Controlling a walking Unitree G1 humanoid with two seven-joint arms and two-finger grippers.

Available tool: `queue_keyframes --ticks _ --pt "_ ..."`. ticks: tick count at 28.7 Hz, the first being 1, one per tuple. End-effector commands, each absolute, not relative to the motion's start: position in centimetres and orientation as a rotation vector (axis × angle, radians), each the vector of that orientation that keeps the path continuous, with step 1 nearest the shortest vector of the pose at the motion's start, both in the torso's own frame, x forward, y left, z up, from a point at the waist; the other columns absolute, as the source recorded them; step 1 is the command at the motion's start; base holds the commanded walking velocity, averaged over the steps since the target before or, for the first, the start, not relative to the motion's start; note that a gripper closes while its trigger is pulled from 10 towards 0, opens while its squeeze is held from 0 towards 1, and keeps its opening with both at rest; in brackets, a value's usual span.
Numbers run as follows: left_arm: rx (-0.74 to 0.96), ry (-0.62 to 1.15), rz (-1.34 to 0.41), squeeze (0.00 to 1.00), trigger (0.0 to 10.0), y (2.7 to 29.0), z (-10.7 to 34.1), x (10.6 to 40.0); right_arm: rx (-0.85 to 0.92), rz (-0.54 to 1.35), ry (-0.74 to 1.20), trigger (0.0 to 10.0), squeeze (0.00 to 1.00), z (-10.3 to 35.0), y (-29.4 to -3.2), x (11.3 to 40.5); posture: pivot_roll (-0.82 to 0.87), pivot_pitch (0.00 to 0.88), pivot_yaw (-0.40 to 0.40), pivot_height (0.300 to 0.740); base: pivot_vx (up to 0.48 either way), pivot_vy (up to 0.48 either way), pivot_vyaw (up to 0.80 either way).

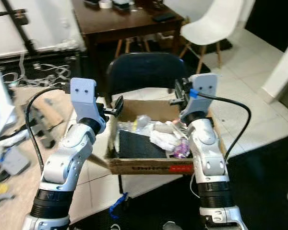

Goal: Picking trash to rubbish bin

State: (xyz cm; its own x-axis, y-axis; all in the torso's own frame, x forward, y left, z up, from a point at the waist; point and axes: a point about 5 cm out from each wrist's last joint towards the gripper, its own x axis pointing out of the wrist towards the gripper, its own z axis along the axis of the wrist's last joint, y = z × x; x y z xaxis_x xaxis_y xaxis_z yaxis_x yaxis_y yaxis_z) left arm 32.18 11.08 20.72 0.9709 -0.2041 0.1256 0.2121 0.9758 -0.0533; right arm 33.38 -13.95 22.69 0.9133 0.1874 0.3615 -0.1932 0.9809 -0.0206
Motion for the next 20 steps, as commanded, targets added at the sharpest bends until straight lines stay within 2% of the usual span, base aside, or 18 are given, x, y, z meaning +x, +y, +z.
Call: queue_keyframes --ticks 1,20 --pt "-0.074 -0.102 -0.202 0.0 10.0 11.23 20.13 32.11 0.007 0.196 -0.373 10.0 0.0 22.8 -13.92 33.33 0.01 0.094 -0.008 0.74 0.0 0.0 0.8" --pt "-0.075 -0.097 -0.22 0.0 10.0 11.07 20.05 32.04 0.008 0.2 -0.359 10.0 0.0 22.49 -13.73 33.15 0.01 0.096 -0.006 0.74 0.0 0.0 0.8"
